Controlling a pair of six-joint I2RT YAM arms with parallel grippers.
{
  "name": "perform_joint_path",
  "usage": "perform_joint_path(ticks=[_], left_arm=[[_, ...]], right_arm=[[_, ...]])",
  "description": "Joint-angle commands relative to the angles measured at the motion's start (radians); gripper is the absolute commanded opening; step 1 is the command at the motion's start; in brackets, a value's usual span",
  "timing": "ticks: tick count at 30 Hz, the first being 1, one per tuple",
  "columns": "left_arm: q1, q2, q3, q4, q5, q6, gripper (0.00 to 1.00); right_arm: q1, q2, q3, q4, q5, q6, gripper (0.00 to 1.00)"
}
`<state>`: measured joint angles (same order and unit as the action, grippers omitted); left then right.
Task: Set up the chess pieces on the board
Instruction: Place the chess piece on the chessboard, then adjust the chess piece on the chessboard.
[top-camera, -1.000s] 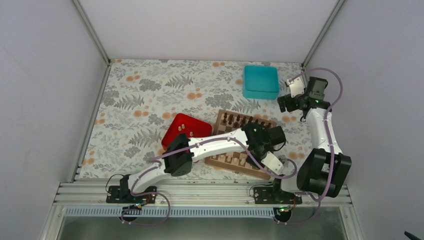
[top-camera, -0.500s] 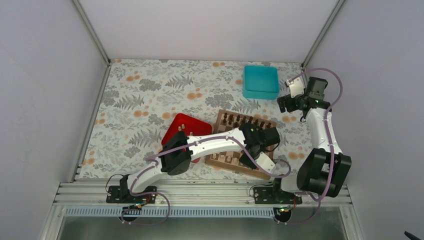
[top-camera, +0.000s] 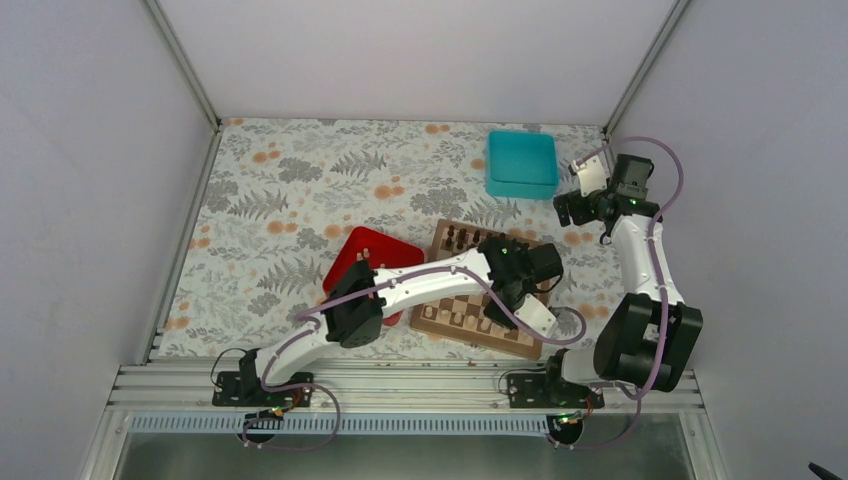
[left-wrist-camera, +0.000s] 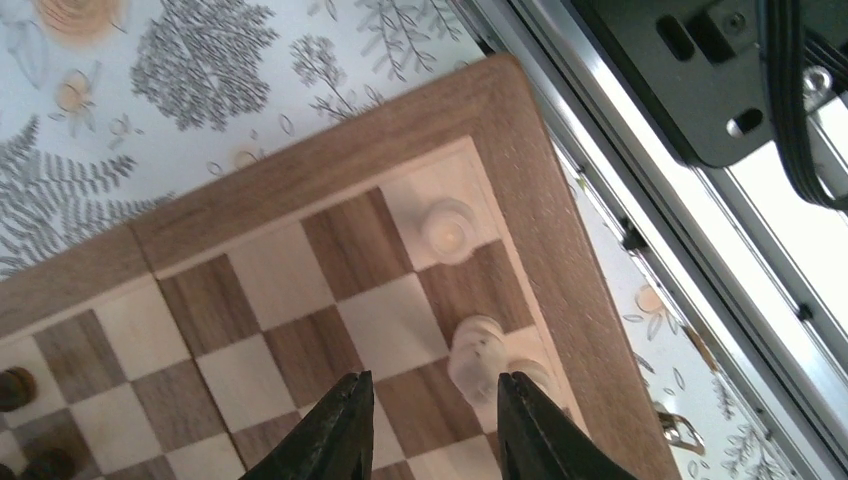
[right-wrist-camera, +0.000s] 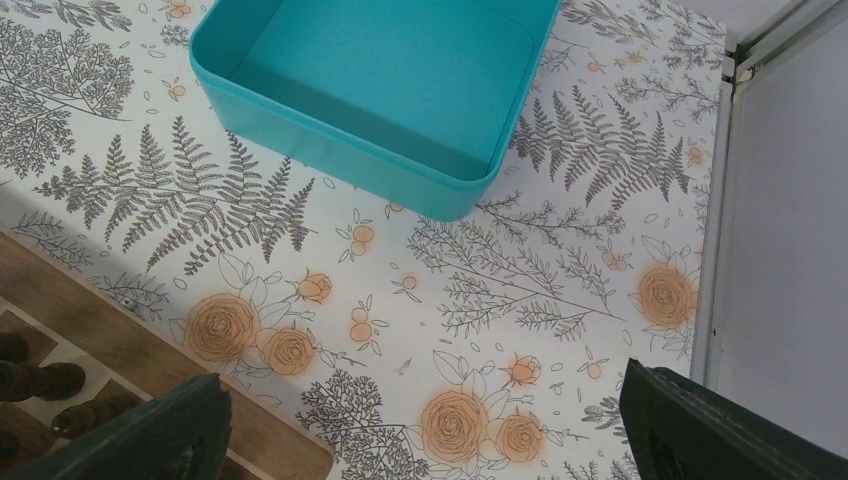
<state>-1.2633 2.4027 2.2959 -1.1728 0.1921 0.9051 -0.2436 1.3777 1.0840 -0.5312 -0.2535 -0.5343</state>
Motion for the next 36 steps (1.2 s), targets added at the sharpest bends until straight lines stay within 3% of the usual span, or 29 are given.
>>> perform_joint_path(ticks=[1, 14, 23, 27, 30, 31, 34, 36], left_arm=[[0.001, 0.055, 0.099, -0.045, 0.013, 0.004, 0.33], [0.017, 0.025, 0.153, -0.073, -0.028, -0.005, 0.33], [0.202, -0.206, -0.021, -0.027, -0.150, -0.027, 0.45], [0.316, -0.341, -0.146, 0.028, -0.205, -0.034, 0.56], [0.421, -0.407, -0.183, 0.047, -0.210, -0.038, 0.71], [0.458, -0.423, -0.191, 0.053, -0.210, -0.040, 0.75], [0.571, -0.462, -0.239, 0.087, -0.225, -0.042, 0.99], [0.643, -0.506, -0.299, 0.162, -0.238, -0.041, 1.00]], right_arm=[[-0.005, 0.006, 0.001, 0.001, -0.025, -0.017, 1.00], [-0.007, -0.019, 0.008, -0.014, -0.034, -0.043, 1.00], [-0.039, -0.084, 0.025, -0.209, -0.022, -0.349, 0.97], [-0.039, -0.143, 0.021, -0.396, -0.063, -0.630, 0.96], [-0.030, -0.153, 0.033, -0.589, -0.117, -0.811, 0.97], [-0.016, -0.146, 0.039, -0.639, -0.118, -0.839, 0.96], [0.020, -0.149, 0.039, -0.719, -0.123, -0.883, 0.94], [0.049, -0.164, 0.027, -0.749, -0.117, -0.909, 0.94]])
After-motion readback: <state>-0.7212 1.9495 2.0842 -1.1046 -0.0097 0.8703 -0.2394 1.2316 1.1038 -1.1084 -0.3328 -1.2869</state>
